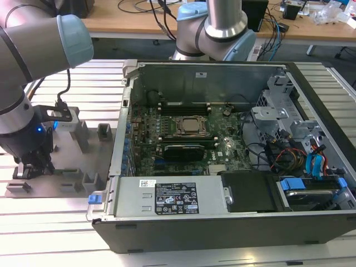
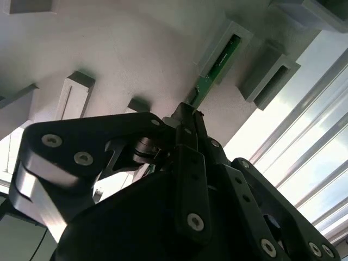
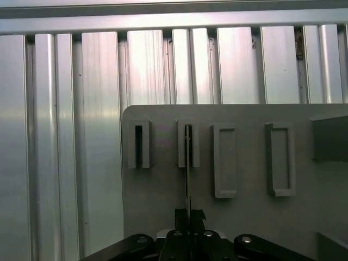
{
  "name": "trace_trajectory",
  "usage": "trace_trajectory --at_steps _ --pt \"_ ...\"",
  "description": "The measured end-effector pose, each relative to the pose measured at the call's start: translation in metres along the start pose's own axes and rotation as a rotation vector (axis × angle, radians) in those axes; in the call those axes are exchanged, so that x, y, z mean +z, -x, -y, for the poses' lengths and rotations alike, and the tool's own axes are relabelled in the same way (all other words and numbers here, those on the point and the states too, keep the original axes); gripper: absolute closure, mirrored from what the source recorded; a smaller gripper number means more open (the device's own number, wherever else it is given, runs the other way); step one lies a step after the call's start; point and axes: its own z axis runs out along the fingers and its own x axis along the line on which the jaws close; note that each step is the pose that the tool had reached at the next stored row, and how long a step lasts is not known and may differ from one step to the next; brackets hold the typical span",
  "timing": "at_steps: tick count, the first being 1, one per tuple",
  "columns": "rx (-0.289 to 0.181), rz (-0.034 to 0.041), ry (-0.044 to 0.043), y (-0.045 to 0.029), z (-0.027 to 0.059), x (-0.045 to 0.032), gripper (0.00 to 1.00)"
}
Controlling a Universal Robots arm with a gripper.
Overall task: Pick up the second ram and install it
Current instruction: 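Pick up the second ram and move it above second insertion slot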
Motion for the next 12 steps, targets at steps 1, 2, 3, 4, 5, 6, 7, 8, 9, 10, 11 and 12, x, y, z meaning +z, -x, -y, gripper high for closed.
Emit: trace_trajectory --at_steps 1,2,3,4,5,6,7,8,9,10,11,12 --pt "0.0 0.0 0.0 0.0 0.0 0.0 0.87" --pt "0.0 0.0 0.0 0.0 0.0 0.0 0.87" --pt "0.0 0.0 0.0 0.0 0.0 0.0 0.87" --pt "0.0 0.0 0.0001 0.0 0.0 0.0 0.87" --pt "0.0 0.0 0.0 0.0 0.0 0.0 0.87" --pt "0.0 0.0001 0.0 0.0 0.0 0.0 0.87" --pt "0.0 0.0001 0.0 0.0 0.0 0.0 0.87" --pt "0.0 0.0001 0.0 0.0 -0.0001 -0.0009 0.87" --pt "0.0 0.0001 0.0 0.0 -0.0002 -0.0034 0.87" --pt "0.0 0.0001 0.0 0.0001 -0.0003 -0.0056 0.87" --pt "0.0 0.0001 0.0001 0.0002 -0.0005 -0.0098 0.87" --pt "0.0 0.0001 0.0 0.0003 -0.0006 -0.0129 0.87"
